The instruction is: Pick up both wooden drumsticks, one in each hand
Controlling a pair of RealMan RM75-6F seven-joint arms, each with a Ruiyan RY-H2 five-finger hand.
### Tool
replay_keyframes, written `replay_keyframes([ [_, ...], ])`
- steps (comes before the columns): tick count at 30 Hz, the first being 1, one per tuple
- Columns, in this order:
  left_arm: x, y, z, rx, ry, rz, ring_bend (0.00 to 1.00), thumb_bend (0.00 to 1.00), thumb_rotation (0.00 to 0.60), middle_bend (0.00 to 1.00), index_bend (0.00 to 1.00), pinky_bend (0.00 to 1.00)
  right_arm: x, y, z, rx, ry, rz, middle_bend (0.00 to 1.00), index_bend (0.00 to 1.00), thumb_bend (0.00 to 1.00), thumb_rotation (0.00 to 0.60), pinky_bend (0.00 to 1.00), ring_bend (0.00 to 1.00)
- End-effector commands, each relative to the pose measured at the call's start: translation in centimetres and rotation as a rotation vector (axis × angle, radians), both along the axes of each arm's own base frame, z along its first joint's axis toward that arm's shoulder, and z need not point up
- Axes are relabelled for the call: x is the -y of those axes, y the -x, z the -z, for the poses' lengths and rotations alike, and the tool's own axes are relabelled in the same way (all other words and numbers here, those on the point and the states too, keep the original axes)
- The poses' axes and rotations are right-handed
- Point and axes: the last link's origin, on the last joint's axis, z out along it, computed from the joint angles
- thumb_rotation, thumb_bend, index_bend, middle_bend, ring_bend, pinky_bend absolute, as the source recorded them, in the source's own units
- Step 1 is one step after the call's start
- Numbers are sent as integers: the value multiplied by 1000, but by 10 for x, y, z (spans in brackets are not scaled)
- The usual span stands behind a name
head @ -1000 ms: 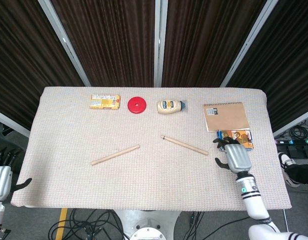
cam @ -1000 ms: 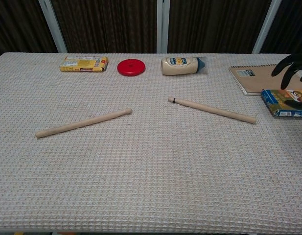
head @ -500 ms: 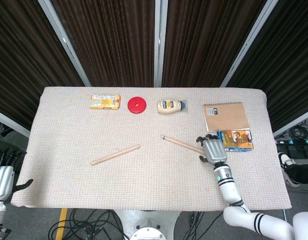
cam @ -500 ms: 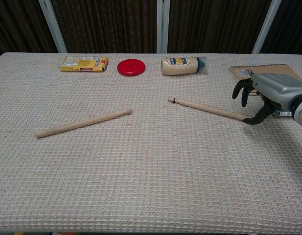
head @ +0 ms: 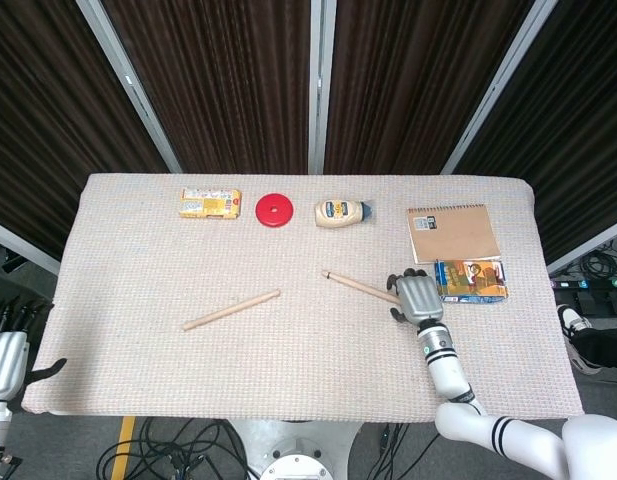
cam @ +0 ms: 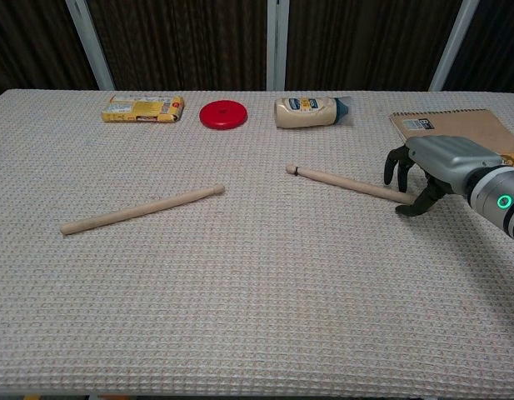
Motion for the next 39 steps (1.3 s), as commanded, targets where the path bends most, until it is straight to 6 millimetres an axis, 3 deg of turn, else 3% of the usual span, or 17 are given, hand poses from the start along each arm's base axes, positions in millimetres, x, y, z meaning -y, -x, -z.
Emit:
replay_keyframes([
  [1, -1, 0, 0, 0, -3, 3, 19, 93, 600, 137, 206, 35, 1, 0, 1, 1, -3, 4, 488, 420, 171, 600, 245, 242],
  [15, -4, 2, -1, 2, -2, -6, 19, 93, 600, 137, 206, 35, 2, -1, 3, 13, -13, 11, 502, 432, 283, 600, 245, 258],
  [39, -4, 2, -2, -11, -9, 0, 19, 93, 600, 137, 206, 34, 4, 0, 5, 23, -9, 12, 536, 451, 297, 600, 245, 301],
])
